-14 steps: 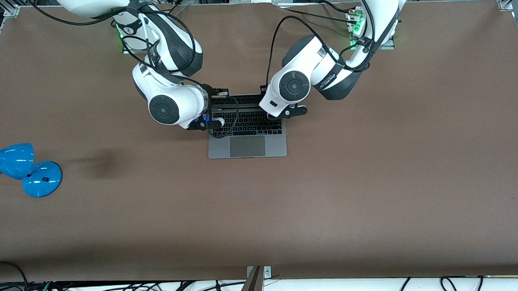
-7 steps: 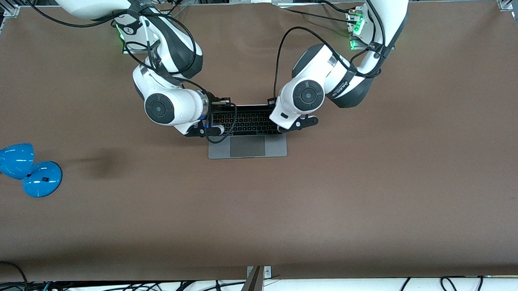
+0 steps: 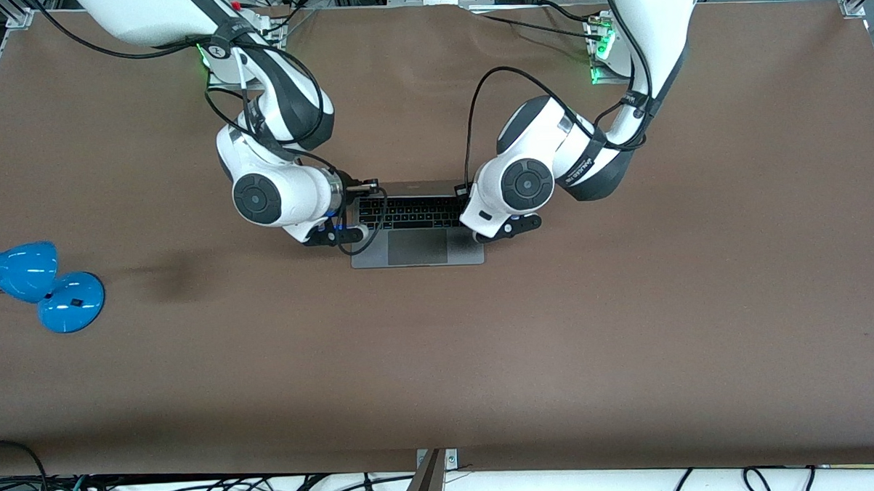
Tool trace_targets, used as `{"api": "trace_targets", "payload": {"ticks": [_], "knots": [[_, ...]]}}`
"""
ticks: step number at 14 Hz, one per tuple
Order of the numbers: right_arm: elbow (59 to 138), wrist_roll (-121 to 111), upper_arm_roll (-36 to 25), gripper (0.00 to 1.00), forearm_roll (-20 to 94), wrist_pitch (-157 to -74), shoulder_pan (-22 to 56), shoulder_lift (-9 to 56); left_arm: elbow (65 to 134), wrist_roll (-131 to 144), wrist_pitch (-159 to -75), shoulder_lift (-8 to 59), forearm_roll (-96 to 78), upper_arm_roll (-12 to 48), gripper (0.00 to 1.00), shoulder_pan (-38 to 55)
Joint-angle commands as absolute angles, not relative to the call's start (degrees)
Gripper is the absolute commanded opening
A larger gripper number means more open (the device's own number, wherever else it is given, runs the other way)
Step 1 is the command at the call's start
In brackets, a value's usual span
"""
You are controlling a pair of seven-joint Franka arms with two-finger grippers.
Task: Close laptop with both arms from behind
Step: 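Push the laptop screen down toward the keyboard with both grippers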
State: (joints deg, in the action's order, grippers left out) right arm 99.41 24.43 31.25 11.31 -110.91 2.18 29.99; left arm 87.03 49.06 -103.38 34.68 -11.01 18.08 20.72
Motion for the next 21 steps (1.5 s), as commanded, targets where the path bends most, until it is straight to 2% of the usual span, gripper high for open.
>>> {"api": "trace_targets", "payload": {"ticks": [1, 13, 18, 21], "knots": [[99.1, 22.0, 30.9, 0.03, 10.7, -113.0, 1.9, 31.3, 83.1, 49.7, -103.4, 37.9, -9.1, 18.1, 0.00, 21.1], [98.7, 18.3, 29.0, 0.02, 10.7, -118.5, 2.1, 35.1, 81.3, 49.7, -111.1, 43.7, -6.5, 15.6, 0.00, 21.7], [96.6, 17.5, 28.1, 0.02, 6.2, -121.5, 2.2, 40.9, 81.2, 49.7, -113.0, 45.5, -6.3, 15.6, 0.00, 21.7], [96.5, 17.3, 28.1, 0.02, 6.0, -123.1, 2.5, 41.7, 81.1, 49.7, -113.8, 46.1, -6.3, 15.1, 0.00, 21.7]]}}
